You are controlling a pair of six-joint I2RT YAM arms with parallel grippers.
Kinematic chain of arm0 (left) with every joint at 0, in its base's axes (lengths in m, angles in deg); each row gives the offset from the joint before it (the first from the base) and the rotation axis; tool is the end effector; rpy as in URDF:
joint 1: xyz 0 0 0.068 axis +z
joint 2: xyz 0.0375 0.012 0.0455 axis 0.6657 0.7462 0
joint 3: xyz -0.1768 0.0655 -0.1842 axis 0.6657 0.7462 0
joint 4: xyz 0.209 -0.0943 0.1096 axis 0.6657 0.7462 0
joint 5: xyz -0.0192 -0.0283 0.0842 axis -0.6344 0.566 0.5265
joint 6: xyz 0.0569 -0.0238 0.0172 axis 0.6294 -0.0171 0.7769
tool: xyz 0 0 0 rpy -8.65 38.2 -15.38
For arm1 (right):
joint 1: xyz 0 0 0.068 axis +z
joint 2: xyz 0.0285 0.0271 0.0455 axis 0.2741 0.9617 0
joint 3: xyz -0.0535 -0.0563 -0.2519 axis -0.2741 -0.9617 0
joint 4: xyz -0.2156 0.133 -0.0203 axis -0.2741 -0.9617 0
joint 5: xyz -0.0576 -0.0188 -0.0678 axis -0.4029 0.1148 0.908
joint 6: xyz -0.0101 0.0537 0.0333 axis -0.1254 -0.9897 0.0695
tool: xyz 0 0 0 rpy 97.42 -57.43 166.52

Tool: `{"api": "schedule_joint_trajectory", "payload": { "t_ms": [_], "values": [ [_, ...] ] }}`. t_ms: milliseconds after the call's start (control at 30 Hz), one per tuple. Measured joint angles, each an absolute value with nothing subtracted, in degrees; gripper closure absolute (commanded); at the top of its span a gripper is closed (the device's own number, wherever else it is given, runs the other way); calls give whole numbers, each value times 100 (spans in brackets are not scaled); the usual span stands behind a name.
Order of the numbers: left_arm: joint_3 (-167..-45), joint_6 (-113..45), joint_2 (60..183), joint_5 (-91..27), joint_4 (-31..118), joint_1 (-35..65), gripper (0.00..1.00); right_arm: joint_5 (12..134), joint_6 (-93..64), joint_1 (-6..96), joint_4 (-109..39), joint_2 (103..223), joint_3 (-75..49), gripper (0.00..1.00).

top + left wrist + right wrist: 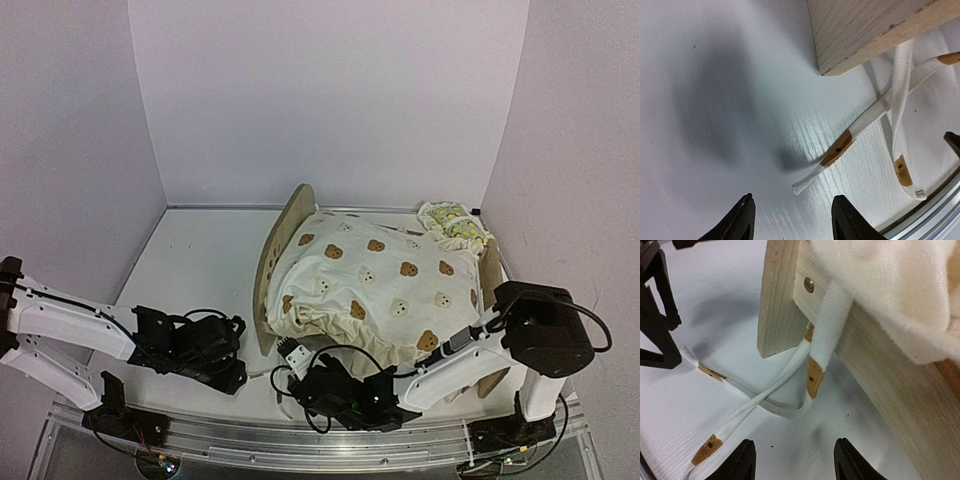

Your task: Set up the pet bed

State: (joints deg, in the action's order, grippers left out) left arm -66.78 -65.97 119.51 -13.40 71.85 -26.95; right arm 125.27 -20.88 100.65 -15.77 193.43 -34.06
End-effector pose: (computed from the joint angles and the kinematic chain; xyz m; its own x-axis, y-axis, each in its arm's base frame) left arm 0.0866 -0.1971 0.1369 -0.8537 0.3254 -0.4066 0.4154 0.8964 -0.1545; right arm 0.0695 0.3739 0.1162 -0.2030 -0.4658 -0.8613 -0.6261 0.7380 -0.2516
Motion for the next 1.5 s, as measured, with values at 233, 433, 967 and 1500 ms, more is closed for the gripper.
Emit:
{"api": "schedule_joint_trajectory", "payload": {
  "t_ms": [233,433,967,1500],
  "values": [
    [-6678,-6599,12323,-1337,7091,-2697,49,12525,-2079,10042,-1385,19111,-3617,46],
    [-6678,-6588,12538,-1300,6863,-2697,60,12467,-2068,10042,-1271,19059,-3707,47],
    [-6613,-6444,12750,-933,6342,-2700,100,12394,-1414,9883,-534,19344,-3510,44],
    [-6346,-6453,11872,-1101,6407,-2713,100,12520,-848,9721,148,20007,-3154,65]
  ]
}}
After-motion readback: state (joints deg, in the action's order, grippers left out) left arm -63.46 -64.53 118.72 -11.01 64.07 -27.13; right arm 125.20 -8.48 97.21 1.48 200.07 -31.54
